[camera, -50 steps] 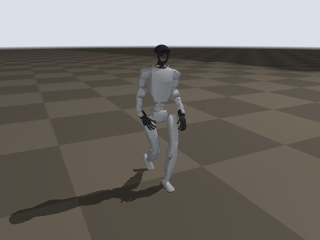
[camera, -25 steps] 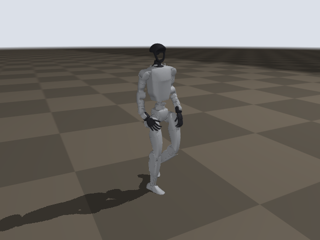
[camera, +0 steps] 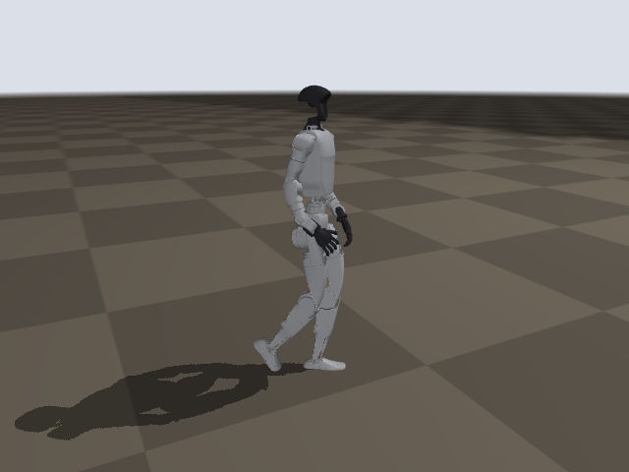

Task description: Walk run

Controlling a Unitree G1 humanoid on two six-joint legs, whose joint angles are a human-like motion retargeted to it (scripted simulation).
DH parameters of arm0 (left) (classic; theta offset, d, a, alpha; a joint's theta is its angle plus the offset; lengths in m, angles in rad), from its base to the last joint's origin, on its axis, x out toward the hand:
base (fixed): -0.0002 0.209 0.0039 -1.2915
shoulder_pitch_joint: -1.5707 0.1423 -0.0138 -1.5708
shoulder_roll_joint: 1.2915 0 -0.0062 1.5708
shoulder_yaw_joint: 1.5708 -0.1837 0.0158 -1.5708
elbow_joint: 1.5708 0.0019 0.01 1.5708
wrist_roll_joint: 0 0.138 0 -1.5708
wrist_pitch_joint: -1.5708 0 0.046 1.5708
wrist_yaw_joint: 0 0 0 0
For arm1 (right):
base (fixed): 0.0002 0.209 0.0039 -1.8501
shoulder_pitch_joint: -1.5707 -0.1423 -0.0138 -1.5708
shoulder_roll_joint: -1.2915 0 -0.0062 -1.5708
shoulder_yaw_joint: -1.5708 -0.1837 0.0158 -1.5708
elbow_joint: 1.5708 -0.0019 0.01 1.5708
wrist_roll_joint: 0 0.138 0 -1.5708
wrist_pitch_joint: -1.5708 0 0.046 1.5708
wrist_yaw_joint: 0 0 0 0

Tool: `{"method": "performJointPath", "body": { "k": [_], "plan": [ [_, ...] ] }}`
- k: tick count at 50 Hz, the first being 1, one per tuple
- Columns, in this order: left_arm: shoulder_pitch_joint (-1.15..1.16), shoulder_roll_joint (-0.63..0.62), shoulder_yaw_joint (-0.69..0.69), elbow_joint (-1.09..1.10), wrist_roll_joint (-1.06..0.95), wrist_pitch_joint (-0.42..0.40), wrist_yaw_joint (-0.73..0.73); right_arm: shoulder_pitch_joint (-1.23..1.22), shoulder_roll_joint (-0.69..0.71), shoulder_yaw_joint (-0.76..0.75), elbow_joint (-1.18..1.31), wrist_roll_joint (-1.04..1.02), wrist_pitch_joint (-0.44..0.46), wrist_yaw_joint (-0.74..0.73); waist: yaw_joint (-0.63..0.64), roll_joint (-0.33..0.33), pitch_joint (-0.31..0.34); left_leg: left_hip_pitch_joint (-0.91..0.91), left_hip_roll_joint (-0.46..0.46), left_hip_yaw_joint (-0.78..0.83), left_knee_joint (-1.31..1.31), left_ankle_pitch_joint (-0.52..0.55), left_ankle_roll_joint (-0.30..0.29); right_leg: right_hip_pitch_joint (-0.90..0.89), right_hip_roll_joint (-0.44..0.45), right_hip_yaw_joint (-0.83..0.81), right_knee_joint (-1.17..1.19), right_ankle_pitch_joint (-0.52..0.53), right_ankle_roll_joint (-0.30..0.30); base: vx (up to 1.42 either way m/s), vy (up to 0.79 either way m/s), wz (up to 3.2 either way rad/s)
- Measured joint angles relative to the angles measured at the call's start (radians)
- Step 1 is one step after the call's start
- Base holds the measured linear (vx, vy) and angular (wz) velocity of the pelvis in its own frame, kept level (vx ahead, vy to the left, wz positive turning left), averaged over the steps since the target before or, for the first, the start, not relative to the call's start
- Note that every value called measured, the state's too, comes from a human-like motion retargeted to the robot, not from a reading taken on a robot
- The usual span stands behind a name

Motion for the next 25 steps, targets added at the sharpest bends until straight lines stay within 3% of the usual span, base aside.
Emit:
{"method": "performJointPath", "body": {
  "k": [2,5,8,12,13,15,17,19,20,21,22,23,25],
  "plan": [
    [0.001,0.007,-0.033,0.002,0.019,-0.018,-0.005,0.018,0.005,-0.019,-0.016,0.002,-0.030,-0.027,-0.050,0.020,-0.015,0.029,-0.044,-0.069,-0.039,0.053,0.000,-0.067,-0.081,-0.022,-0.039,-0.093,-0.099,0.49,0.37,2.98],
    [0.003,0.027,-0.080,-0.013,0.069,-0.024,-0.002,0.029,0.024,-0.044,-0.028,0.052,-0.069,-0.089,-0.141,0.040,-0.026,0.065,-0.105,-0.175,-0.068,0.128,0.000,-0.138,-0.137,0.030,-0.190,-0.173,-0.114,0.57,0.29,3.51],
    [-0.002,0.043,-0.092,-0.028,0.114,-0.014,0.014,0.030,0.043,-0.034,-0.038,0.103,-0.089,-0.128,-0.185,0.008,-0.012,0.112,-0.187,-0.310,-0.070,0.170,-0.007,-0.151,-0.120,0.211,-0.423,-0.198,-0.060,0.56,0.10,3.11],
    [0.001,0.050,-0.066,-0.019,0.102,-0.013,0.006,0.030,0.037,0.004,-0.047,0.060,-0.049,-0.109,-0.178,-0.057,0.026,0.199,-0.248,-0.397,-0.049,0.206,-0.030,-0.151,-0.143,0.377,-0.656,-0.252,0.003,0.67,0.02,2.34],
    [0.006,0.049,-0.056,-0.010,0.082,-0.015,-0.004,0.032,0.031,0.013,-0.055,0.034,-0.035,-0.099,-0.173,-0.067,0.035,0.218,-0.260,-0.423,-0.030,0.217,-0.038,-0.142,-0.129,0.458,-0.693,-0.264,0.055,0.80,0.02,2.01],
    [0.024,0.039,-0.029,0.010,0.032,-0.018,-0.026,0.036,0.018,0.025,-0.071,-0.002,-0.012,-0.094,-0.159,-0.092,0.057,0.261,-0.294,-0.464,0.014,0.259,-0.062,-0.144,-0.150,0.415,-0.720,-0.226,0.145,0.62,0.04,1.96],
    [0.044,0.023,-0.006,0.036,-0.030,-0.020,-0.047,0.036,0.008,0.018,-0.088,0.006,-0.010,-0.113,-0.160,-0.090,0.058,0.268,-0.314,-0.516,0.095,0.360,-0.149,-0.144,-0.159,0.315,-0.672,-0.130,0.071,0.74,0.11,2.04],
    [0.054,0.010,0.007,0.060,-0.087,-0.023,-0.073,0.039,0.009,-0.002,-0.100,0.030,-0.024,-0.139,-0.167,-0.055,0.041,0.206,-0.289,-0.509,0.247,0.485,-0.319,-0.133,-0.143,0.287,-0.590,-0.286,-0.012,0.81,0.12,2.67],
    [0.053,0.004,0.010,0.071,-0.105,-0.026,-0.084,0.045,0.014,-0.018,-0.104,0.041,-0.036,-0.148,-0.185,-0.035,0.036,0.157,-0.247,-0.464,0.341,0.535,-0.422,-0.123,-0.128,0.328,-0.561,-0.324,-0.030,0.72,0.35,3.94],
    [0.039,-0.006,0.005,0.076,-0.102,-0.020,-0.088,0.043,0.016,-0.035,-0.092,0.047,-0.029,-0.156,-0.211,-0.023,0.032,0.106,-0.208,-0.367,0.420,0.585,-0.483,-0.124,-0.182,0.257,-0.527,-0.365,-0.012,0.60,0.52,4.27],
    [0.026,-0.015,0.003,0.072,-0.091,-0.010,-0.087,0.039,0.018,-0.048,-0.077,0.051,-0.015,-0.162,-0.226,-0.024,0.028,0.057,-0.170,-0.259,0.489,0.636,-0.524,-0.122,-0.243,0.176,-0.505,-0.392,0.004,0.45,0.61,3.92],
    [0.016,-0.022,0.007,0.053,-0.065,0.005,-0.077,0.028,0.021,-0.053,-0.056,0.050,0.010,-0.165,-0.218,-0.050,0.022,0.014,-0.135,-0.130,0.537,0.687,-0.524,-0.115,-0.318,0.076,-0.506,-0.393,0.014,0.53,0.26,2.64],
    [0.025,-0.030,0.009,-0.009,0.009,0.030,-0.008,0.017,0.032,-0.056,-0.012,0.039,0.071,-0.138,-0.139,-0.115,0.016,-0.054,-0.146,-0.086,0.594,0.618,-0.524,-0.072,-0.314,0.049,-0.537,-0.379,-0.037,0.68,-0.23,1.05]
  ]
}}
